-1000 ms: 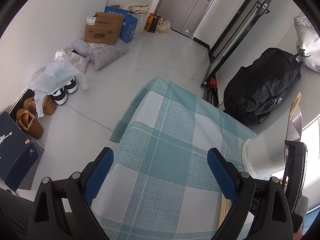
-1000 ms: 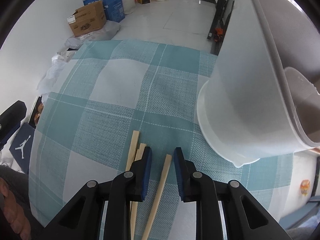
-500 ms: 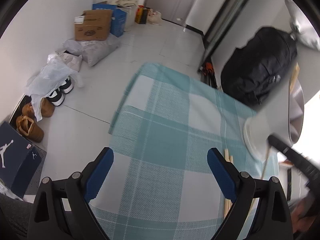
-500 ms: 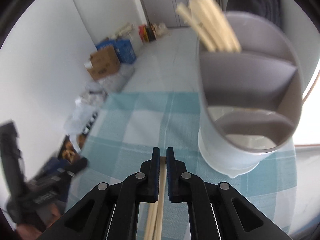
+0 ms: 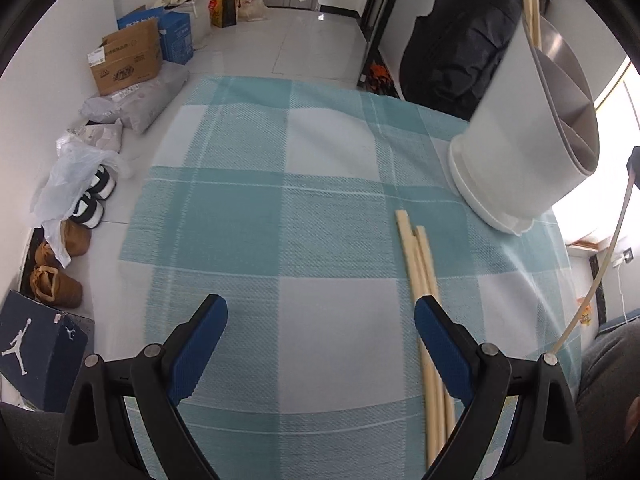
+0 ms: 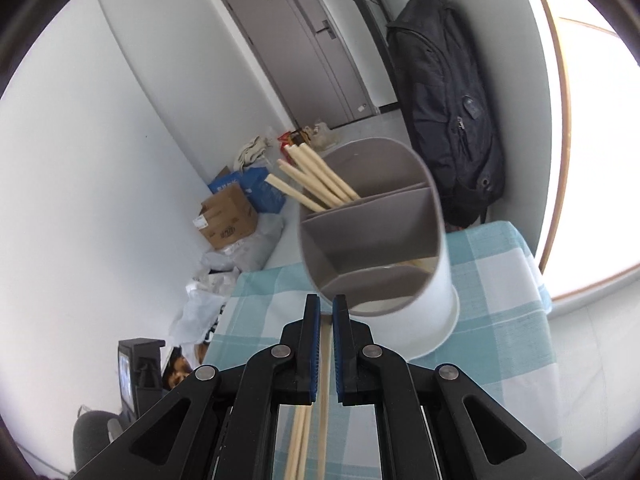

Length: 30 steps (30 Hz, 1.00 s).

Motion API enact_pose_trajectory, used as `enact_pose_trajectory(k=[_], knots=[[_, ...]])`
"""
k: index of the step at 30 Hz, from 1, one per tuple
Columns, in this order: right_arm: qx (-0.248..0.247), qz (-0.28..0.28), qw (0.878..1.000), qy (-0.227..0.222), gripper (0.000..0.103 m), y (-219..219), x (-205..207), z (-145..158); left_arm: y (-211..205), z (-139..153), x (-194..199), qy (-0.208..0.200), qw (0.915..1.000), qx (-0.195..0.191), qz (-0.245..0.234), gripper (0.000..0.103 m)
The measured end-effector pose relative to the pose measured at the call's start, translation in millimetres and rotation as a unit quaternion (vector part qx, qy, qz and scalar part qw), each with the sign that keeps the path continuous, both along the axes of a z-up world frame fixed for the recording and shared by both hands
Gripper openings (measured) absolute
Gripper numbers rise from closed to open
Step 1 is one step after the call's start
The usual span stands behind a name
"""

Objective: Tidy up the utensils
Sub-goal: 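Grasp a chopstick with the left tool while the right tool holds its chopstick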

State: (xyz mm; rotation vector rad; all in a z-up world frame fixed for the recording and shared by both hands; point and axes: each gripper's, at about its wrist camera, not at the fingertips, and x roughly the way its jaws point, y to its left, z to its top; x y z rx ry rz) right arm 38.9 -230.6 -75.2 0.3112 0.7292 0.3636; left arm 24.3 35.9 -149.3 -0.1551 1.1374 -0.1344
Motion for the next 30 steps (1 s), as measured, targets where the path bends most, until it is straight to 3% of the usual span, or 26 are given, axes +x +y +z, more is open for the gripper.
enact_pose_trajectory(k=[6,9,22,30], knots=[[0.023,-0.001,1.0,0.006,0.005,-17.4,-2.5,-10.3,-22.9,-3.7,0.8,0.012,0.9993,0.034,-0.013,0.092],[0.037,-0.004,0.999,0.0,0.005,-27.4,-5.2,-11.2,-33.6,-6.2,-0.1,0.013,0.9969,0.077,-0.014,0.092],[0.092,-0.013,0.996,0.01,0.005,-60.3,1.6,-13.5,-32.0,-10.0,7.6,0.033,0.9924,0.117,0.019,0.093],[0.106,-0.01,0.994,0.013,0.005,-66.1,2.7,-10.2,-38.4,-7.0,24.0,0.035,0.9869,0.157,0.002,0.092]])
